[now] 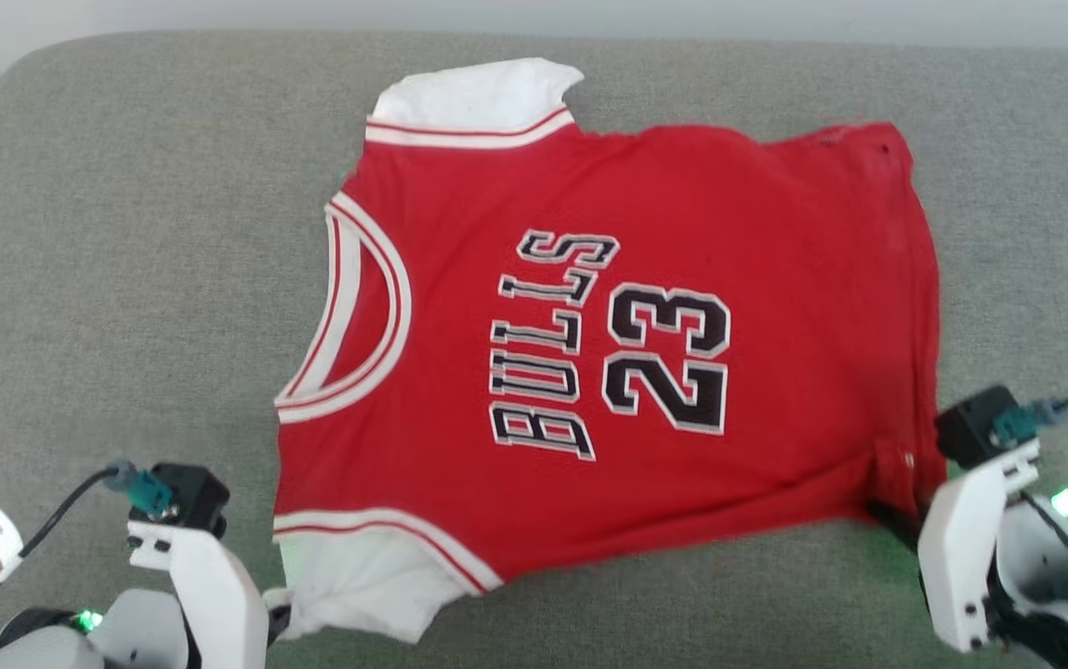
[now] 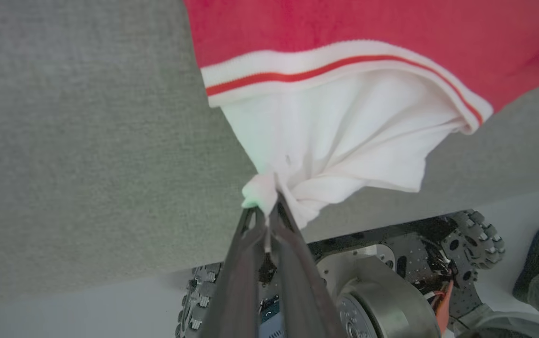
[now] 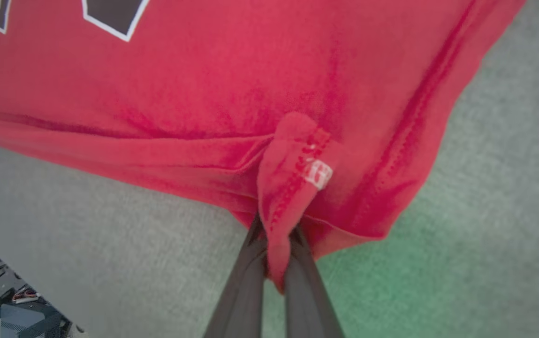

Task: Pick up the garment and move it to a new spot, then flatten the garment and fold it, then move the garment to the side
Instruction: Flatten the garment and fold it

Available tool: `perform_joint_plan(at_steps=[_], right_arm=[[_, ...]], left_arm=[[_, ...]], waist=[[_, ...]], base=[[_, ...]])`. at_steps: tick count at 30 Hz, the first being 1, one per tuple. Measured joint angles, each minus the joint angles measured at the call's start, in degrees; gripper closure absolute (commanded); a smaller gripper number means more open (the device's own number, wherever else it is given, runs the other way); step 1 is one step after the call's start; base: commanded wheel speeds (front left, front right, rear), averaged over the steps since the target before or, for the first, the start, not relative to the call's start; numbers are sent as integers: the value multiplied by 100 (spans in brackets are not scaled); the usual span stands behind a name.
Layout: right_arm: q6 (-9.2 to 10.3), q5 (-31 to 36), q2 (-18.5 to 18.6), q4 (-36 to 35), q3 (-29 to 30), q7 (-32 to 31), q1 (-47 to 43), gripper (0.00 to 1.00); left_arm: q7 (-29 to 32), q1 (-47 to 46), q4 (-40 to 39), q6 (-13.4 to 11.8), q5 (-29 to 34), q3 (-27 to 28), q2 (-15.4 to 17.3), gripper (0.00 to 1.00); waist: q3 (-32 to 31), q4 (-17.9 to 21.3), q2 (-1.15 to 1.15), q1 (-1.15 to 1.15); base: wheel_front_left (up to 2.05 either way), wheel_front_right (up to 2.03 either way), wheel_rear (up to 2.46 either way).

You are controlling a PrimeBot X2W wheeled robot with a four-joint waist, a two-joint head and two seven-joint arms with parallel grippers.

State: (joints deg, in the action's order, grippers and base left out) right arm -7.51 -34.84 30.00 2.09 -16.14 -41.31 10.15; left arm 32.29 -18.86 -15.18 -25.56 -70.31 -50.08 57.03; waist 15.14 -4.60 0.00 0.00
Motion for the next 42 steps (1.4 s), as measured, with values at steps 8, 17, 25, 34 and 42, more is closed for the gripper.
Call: perform_joint_plan(at_steps=[8, 17, 25, 34, 42], right_arm=[[0, 238, -467, -945, 845, -343, -632, 100], [0, 757, -962, -1310, 1385, -389, -79, 100], [0, 1244, -1067, -708, 1343, -101, 951, 100], [0, 1418, -1156, 739, 837, 363, 1753, 100], [0, 1401, -1262, 1346, 594, 491, 2201, 0]], left_arm=[[-111, -136, -430, -142, 66, 272, 308, 100], [-10, -1491, -286, 447, 792, 564, 381, 100], [100, -2853, 1127, 1300, 1230, 483, -552, 100], [-165, -3392, 3553, 2293, 1334, 141, -1621, 100], [-145, -3683, 5053, 2777, 1166, 54, -2197, 76]], waist=[[30, 60, 0, 0], [208, 154, 0, 0], [494, 217, 0, 0], [748, 307, 0, 0], [807, 387, 0, 0]], base=[[0, 0, 0], [0, 0, 0], [0, 0, 0], [0, 0, 0], [0, 0, 0]])
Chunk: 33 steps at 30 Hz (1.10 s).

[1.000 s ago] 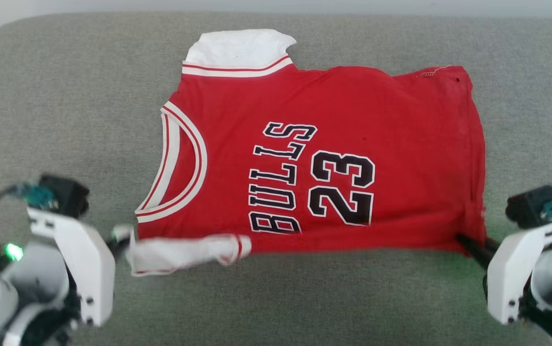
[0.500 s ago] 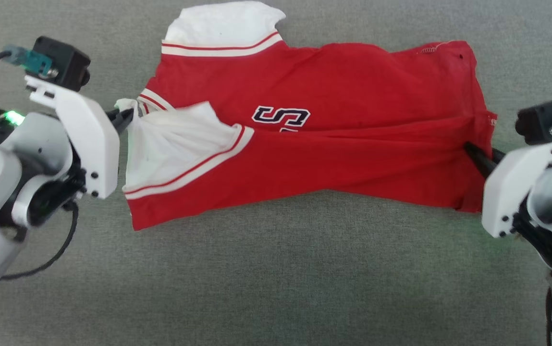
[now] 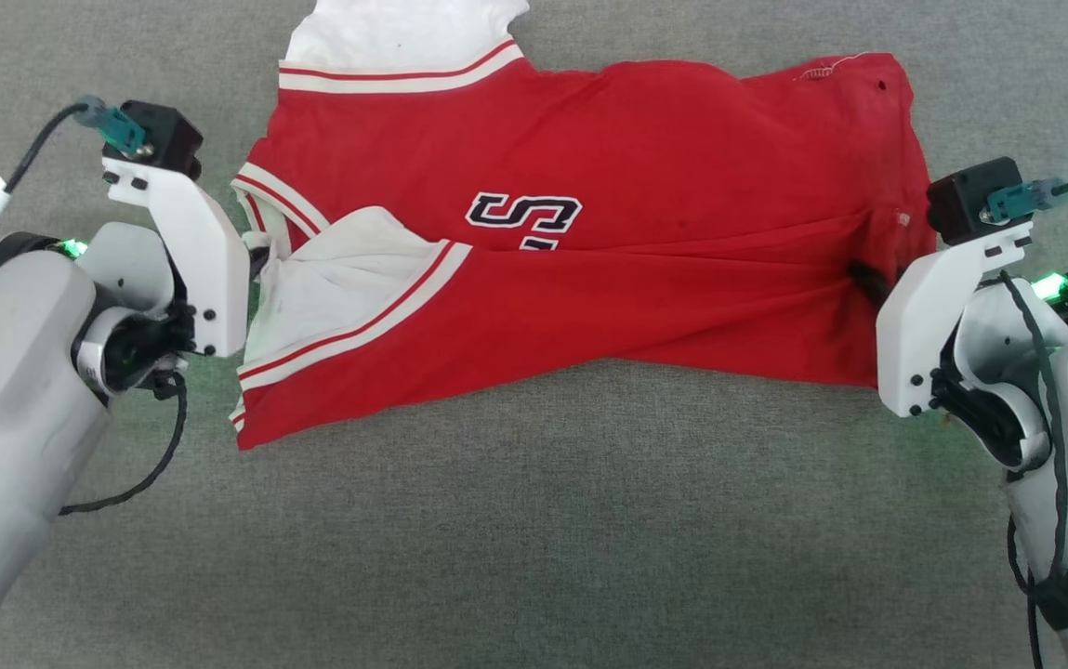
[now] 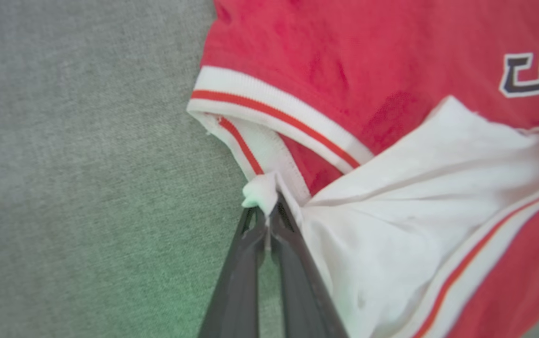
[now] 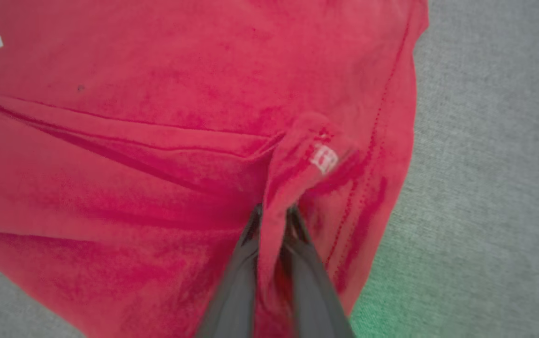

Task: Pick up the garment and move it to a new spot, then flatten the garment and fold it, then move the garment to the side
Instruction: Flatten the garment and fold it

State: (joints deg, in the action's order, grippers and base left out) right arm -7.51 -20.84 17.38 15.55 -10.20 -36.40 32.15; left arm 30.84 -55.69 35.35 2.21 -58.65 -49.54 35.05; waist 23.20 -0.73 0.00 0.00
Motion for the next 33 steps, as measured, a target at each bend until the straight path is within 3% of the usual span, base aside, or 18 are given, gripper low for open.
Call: perform_joint_plan(at_steps=[1, 2, 7, 14, 25, 31, 33], right_arm=[[0, -10, 5, -5, -30, -35, 12, 0], [0, -36, 10, -32, -37, -37, 13, 0], [0, -97, 47, -445, 162, 194, -76, 0], [1, 35, -73, -1102, 636, 671, -486, 0], [1, 536, -740, -1981, 1448, 1839, -1360, 0], [1, 628, -990, -2179, 1588, 1895, -1701, 0], [1, 622, -1044, -2230, 1606, 1867, -1795, 0]], left_arm=[[3, -30, 87, 31, -60, 11, -26, 46], [15, -40, 145, 41, -88, 32, -37, 2], [31, -50, 108, 33, -129, 99, 152, 0], [94, 132, -654, -260, -182, 210, 599, 0], [397, 1529, -3056, -1637, -679, 441, 1603, 0], [519, 2096, -3891, -2345, -944, 542, 2045, 0], [546, 2230, -4075, -2469, -925, 504, 2141, 0]], waist=[[-10, 8, 0, 0], [-22, 17, 0, 0], [-89, 62, 0, 0], [-150, 122, 0, 0], [-178, 311, 0, 0], [-133, 449, 0, 0], [-120, 482, 0, 0]], base=[[0, 0, 0], [0, 0, 0], [0, 0, 0], [0, 0, 0], [0, 0, 0], [0, 0, 0], [0, 0, 0]])
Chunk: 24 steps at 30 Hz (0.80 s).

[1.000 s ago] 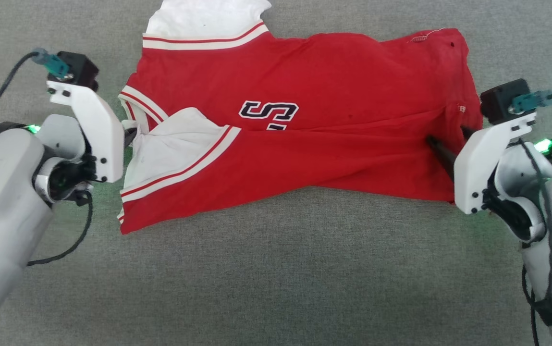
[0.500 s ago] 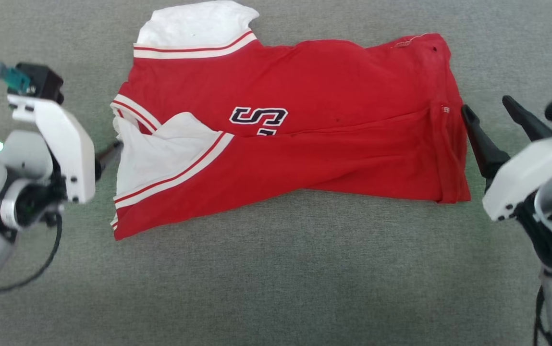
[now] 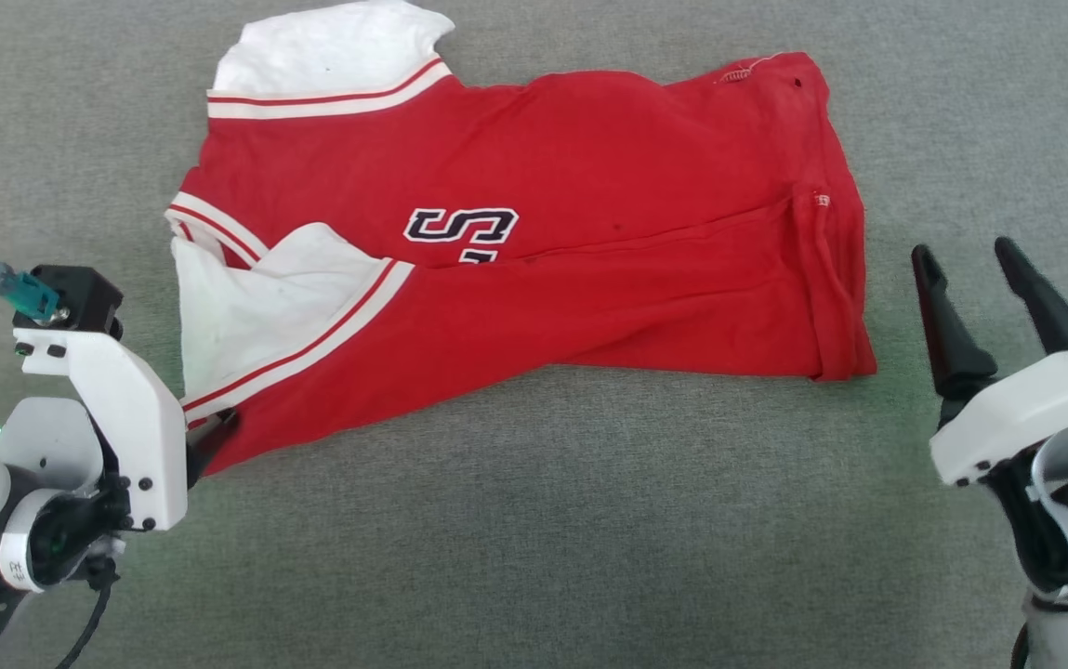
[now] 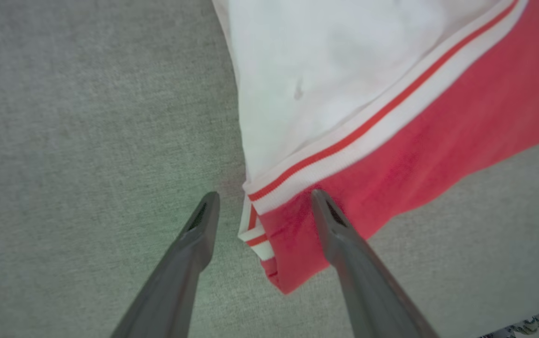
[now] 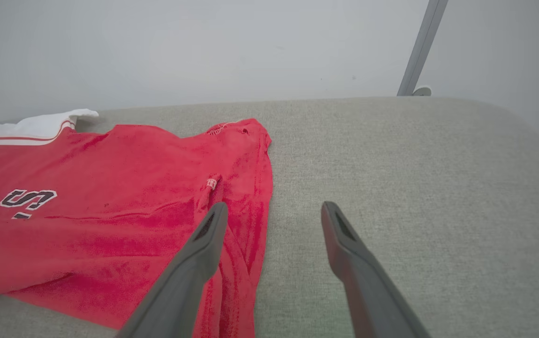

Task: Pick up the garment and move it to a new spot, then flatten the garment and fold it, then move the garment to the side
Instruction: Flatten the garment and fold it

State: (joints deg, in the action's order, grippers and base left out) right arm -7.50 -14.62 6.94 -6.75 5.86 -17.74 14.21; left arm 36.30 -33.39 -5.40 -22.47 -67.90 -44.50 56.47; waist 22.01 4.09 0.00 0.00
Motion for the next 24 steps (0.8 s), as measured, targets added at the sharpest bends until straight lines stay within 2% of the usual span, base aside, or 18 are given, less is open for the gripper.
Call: perform_joint_plan(at_steps=[5, 9, 11, 24], right_arm=[[0, -108, -65, -14, -76, -227, -167, 0], [0, -213, -34, 146, -265, -635, -202, 0], [0, -285, 2, 210, -379, -854, -201, 0], [1, -411, 374, 1315, -768, -2180, 573, 0]], left_arm=[[-11, 105, 58, -113, -4, -32, -18, 0], [-57, 81, 396, 73, -52, -25, -171, 0], [-24, 34, 535, 207, -55, -58, -210, 100], [-38, -397, 985, 588, 135, -227, -657, 100]], waist=[[40, 70, 0, 0], [91, 117, 0, 0], [109, 131, 0, 0], [172, -92, 0, 0]], base=[[0, 0, 0], [0, 0, 0], [0, 0, 0], [0, 0, 0]])
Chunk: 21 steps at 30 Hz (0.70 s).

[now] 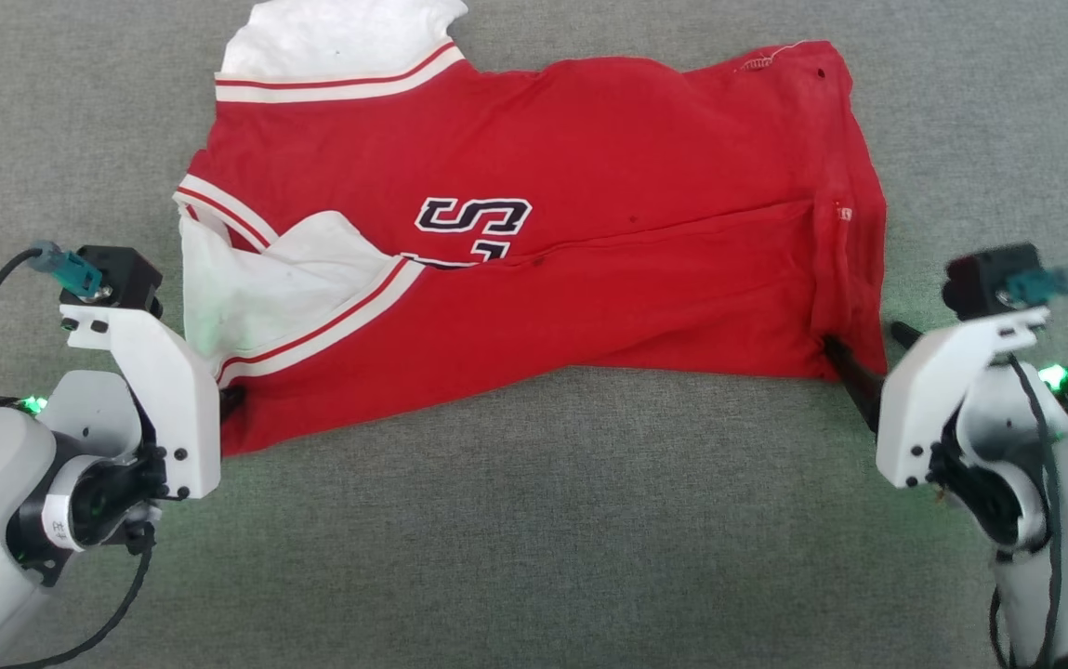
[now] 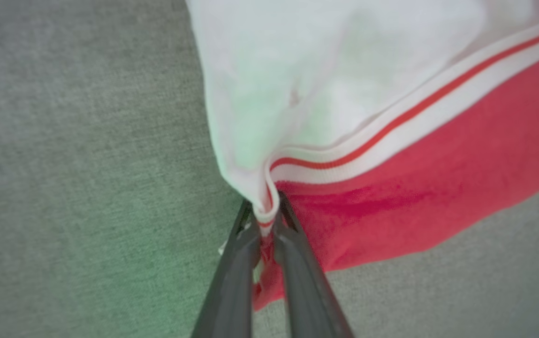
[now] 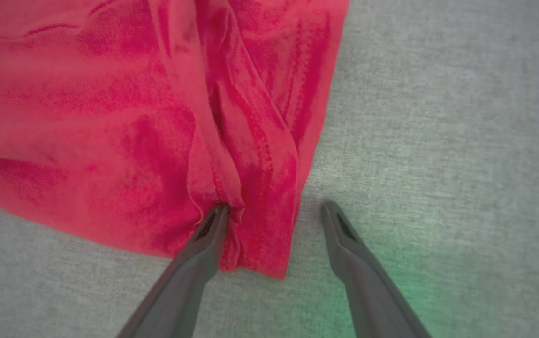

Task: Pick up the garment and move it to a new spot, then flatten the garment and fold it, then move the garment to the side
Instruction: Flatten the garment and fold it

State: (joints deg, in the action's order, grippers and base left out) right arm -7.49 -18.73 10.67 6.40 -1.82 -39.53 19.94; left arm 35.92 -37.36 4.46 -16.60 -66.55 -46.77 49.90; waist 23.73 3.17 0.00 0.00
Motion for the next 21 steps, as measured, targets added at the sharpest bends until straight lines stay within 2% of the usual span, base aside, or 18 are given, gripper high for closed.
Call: perform_joint_plan(at_steps=[1, 2, 3, 4, 13, 16, 21], right_arm=[[1, 19, 62, 85, -116, -149, 100, 0], [0, 0, 105, 167, -189, -325, 202, 6], [1, -15, 131, 236, -231, -487, 289, 71], [0, 3, 190, 280, -304, -592, 356, 100], [0, -309, 371, 166, -343, -1181, 520, 100], [-1, -452, 448, -91, -285, -1352, 399, 100], [-1, -658, 659, -624, -138, -1756, 77, 100]], left_arm=[[-11, -5, 30, 12, 0, -2, -29, 100], [-14, -12, 59, 25, 1, -8, -56, 100], [-14, -30, 87, 52, 5, -14, -80, 100], [-14, -53, 116, 68, 7, -21, -96, 100], [-65, -83, 180, 121, -12, 20, -82, 100], [-38, -19, 8, 31, -60, 74, 66, 100], [77, 142, -530, -286, -126, 156, 405, 100]], waist=[[0, -18, 0, 0], [0, -32, 0, 0], [-1, -45, 0, 0], [-4, -56, 0, 0], [-103, -30, 0, 0], [-145, 2, 0, 0], [-225, 2, 0, 0]], base=[[0, 0, 0], [0, 0, 0], [0, 0, 0], [0, 0, 0], [0, 0, 0], [0, 0, 0], [0, 0, 0]])
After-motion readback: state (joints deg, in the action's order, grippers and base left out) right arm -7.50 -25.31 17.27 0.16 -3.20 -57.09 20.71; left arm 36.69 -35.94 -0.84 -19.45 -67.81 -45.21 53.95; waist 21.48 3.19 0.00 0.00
